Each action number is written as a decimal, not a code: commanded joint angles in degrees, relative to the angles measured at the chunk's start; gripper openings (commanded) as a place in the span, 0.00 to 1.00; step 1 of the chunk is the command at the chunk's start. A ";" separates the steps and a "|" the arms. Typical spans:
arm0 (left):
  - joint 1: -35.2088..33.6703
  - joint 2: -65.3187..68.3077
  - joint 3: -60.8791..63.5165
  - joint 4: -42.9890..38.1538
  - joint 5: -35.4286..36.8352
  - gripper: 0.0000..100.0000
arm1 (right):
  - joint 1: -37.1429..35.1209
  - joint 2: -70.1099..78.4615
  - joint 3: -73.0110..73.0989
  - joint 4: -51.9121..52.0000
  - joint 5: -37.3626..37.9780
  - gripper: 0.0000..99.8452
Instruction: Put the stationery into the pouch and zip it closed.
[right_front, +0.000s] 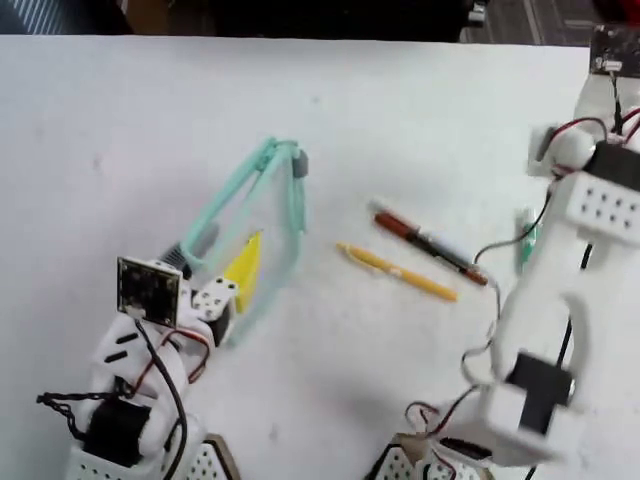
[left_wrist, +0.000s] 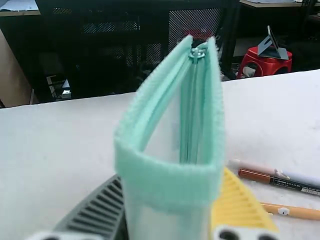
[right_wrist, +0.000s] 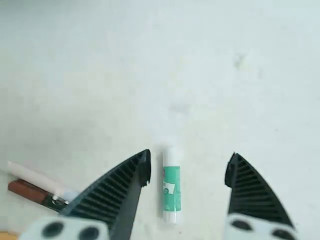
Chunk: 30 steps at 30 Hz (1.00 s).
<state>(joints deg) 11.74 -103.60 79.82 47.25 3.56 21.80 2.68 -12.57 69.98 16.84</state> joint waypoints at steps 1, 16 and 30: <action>-0.22 -1.27 -0.62 -1.41 0.44 0.20 | 2.15 7.69 -5.45 0.40 4.31 0.23; -0.13 -1.27 0.26 -1.85 0.44 0.20 | 2.95 30.90 -14.07 0.31 10.81 0.21; -0.13 -1.27 0.44 -1.85 0.44 0.20 | 2.95 40.40 -19.43 0.48 8.70 0.21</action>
<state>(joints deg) 11.74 -104.48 80.53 47.25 3.56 24.62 43.74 -29.45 70.15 26.24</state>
